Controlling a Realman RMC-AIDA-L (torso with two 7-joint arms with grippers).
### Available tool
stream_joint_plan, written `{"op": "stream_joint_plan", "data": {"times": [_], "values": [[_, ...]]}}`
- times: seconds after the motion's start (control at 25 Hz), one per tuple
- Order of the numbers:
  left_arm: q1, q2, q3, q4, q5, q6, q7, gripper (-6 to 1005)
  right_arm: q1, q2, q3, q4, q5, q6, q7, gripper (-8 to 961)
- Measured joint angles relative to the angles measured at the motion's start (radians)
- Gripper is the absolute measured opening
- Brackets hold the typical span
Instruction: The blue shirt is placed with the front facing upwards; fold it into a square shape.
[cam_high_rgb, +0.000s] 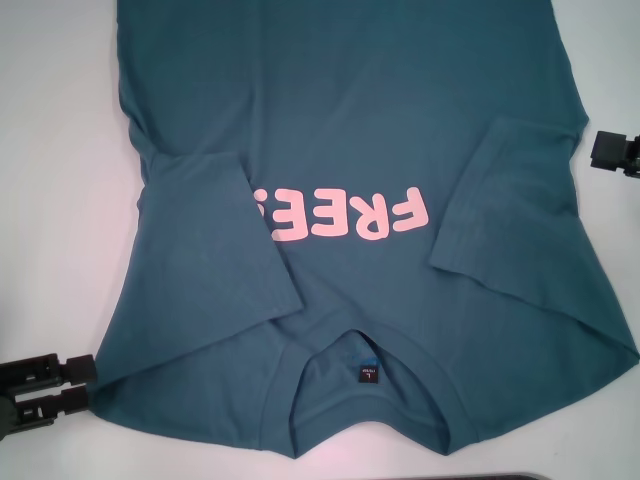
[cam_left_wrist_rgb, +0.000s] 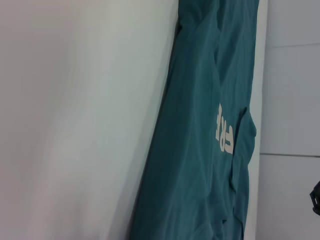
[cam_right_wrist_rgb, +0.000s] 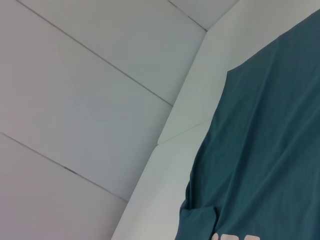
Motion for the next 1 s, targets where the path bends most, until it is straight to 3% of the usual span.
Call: {"op": "stream_joint_plan", "data": {"times": [1.0], "values": [[0.001,-0.005,0.005,-0.016,0.051,-0.088,-0.016,643,-0.007,0.001,0.013,0.023,0.003,0.01,0.003,657]]}}
